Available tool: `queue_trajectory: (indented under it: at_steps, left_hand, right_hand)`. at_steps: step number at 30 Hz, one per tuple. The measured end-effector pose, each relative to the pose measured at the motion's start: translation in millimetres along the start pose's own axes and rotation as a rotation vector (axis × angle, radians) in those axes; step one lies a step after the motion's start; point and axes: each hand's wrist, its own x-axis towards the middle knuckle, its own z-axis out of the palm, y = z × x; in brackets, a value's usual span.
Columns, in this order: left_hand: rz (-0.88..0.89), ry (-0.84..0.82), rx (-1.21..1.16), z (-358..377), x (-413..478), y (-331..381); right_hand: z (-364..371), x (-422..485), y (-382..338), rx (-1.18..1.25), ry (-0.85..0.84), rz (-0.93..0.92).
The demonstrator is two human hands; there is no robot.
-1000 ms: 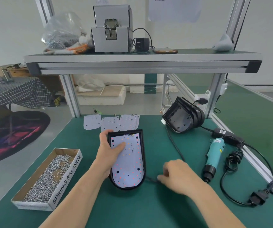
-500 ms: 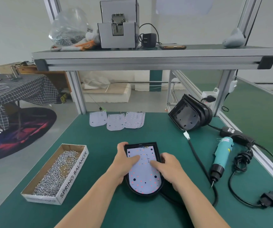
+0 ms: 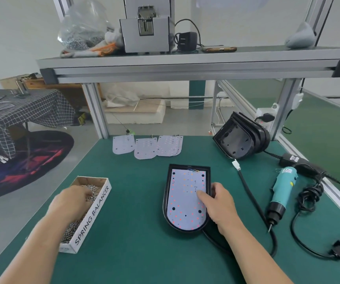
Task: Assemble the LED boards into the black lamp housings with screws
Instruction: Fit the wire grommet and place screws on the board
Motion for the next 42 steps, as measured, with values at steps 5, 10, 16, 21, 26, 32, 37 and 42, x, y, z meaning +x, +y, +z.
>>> queue_trajectory:
  at_steps: [5, 10, 16, 21, 26, 32, 37, 42]
  left_hand:
    - [0.027, 0.122, -0.270, 14.5, -2.5, 0.2]
    - [0.030, 0.242, -0.361, 15.2, -5.8, -3.8]
    - [-0.073, 0.393, -0.454, 17.0, -9.7, -3.7]
    - [-0.235, 0.254, -0.996, 15.4, -9.2, -6.2]
    - [-0.297, -0.239, -2.189, -16.6, -25.2, 17.0]
    - [-0.124, -0.823, -2.156, -37.3, -72.8, 140.3]
    - [0.256, 0.069, -0.629, -1.7, -69.4, 220.8]
    - [0.362, 0.223, -0.269, 28.3, -66.3, 233.1]
  right_hand:
    - [-3.1, -1.4, 2.2, 0.032, -0.034, -0.025]
    - [-4.4, -4.1, 3.9, 0.057, -0.038, -0.044]
    - [-4.4, -5.0, 3.0, 0.070, -0.030, -0.051]
    - [-4.7, -4.9, 2.6, 0.053, -0.033, -0.052]
    - [-3.8, -4.5, 0.6, 0.026, -0.040, -0.038]
    - [5.4, -8.4, -3.4, -0.065, -0.119, -0.019]
    - [4.1, -8.6, -4.3, -0.161, -0.112, -0.007]
    - [0.7, -10.0, -10.0, -0.362, -0.156, -0.040]
